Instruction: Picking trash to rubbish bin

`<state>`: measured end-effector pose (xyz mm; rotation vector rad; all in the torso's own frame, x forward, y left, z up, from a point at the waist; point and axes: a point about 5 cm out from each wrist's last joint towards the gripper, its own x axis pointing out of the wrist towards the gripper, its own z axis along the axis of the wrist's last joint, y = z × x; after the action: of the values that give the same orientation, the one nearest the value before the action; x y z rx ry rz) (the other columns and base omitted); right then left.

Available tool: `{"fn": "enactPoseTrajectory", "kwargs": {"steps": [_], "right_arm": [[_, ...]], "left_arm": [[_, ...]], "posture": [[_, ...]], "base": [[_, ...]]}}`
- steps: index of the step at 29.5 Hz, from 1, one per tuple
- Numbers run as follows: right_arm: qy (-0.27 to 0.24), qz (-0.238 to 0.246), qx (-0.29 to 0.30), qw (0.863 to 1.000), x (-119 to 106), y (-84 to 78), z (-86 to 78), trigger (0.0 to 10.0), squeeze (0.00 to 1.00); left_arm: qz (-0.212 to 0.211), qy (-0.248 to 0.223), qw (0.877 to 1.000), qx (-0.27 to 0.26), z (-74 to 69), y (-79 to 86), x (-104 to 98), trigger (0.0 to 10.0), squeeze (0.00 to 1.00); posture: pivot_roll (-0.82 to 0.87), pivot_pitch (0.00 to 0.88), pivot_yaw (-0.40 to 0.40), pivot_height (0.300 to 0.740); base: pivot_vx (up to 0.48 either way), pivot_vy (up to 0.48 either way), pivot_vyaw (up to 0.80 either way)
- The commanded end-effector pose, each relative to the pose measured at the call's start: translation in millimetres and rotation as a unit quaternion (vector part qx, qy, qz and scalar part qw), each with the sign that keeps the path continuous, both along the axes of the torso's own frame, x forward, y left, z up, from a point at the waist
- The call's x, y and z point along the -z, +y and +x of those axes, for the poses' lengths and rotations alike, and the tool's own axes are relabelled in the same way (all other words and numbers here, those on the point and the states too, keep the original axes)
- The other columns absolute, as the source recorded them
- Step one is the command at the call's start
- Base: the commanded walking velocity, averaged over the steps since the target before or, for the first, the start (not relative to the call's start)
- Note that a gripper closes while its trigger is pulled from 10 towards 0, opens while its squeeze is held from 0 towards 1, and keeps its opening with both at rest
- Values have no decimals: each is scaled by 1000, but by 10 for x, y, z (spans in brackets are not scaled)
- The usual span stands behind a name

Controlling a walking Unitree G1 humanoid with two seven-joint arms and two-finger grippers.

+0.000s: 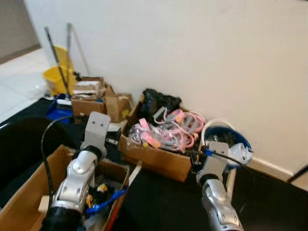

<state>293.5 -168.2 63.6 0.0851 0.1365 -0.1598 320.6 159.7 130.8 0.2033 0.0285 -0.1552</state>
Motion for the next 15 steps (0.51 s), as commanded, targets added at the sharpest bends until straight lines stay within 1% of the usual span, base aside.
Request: {"fn": "enactPoseTrajectory", "kwargs": {"steps": [1, 9, 15], "right_arm": [[11, -2, 8, 1000, 43, -42, -30, 10000, 0], [12, -3, 12, 1000, 29, -52, -42, 10000, 0], [10, -3, 17, 1000, 23, -67, -24, 10000, 0]], "left_arm": [[-9, 8, 1000, 1, 11, -15, 17, 10000, 0], [-11, 11, 1000, -2, 11, 21, 21, 10000, 0], [-6, 11, 1000, 1, 28, 11, 27, 10000, 0]], "posture": [[21, 86, 29, 740], [13, 93, 32, 740], [12, 96, 37, 740]], "base": [[0, 0, -800], [0, 0, -800], [0, 0, -800]]}}
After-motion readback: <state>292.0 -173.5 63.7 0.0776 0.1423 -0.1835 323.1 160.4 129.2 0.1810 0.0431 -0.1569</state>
